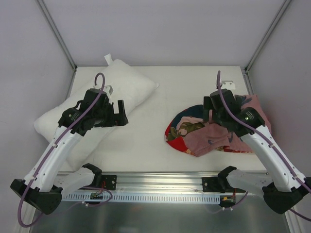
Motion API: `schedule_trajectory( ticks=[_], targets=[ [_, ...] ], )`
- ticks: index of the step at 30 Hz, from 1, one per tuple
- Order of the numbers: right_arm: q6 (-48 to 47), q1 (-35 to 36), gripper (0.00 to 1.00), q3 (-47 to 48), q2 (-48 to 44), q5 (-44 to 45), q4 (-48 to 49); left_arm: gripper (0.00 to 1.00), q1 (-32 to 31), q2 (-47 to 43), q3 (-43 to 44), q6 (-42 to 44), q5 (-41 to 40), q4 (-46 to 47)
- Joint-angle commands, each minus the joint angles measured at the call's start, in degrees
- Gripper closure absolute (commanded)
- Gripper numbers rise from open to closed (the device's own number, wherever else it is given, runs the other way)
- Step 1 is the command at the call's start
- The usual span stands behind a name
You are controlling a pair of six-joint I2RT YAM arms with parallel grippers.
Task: Remove the pillowcase from the pillow
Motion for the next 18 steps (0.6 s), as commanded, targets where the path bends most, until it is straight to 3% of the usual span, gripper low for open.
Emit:
schedule_trajectory(
  ticks=[1, 18],
  targets=[
    [1.64, 2.70, 0.04, 0.49, -0.41, 5.82, -2.11, 0.01, -0.56, -4.81, -4.13, -3.15, -0.40, 1.14],
    [4.37, 5.17, 0.04, -1.00, -0.85, 7.58, -1.85, 0.01, -0.56, -7.45, -7.40, -3.85, -3.12, 3.42]
  ],
)
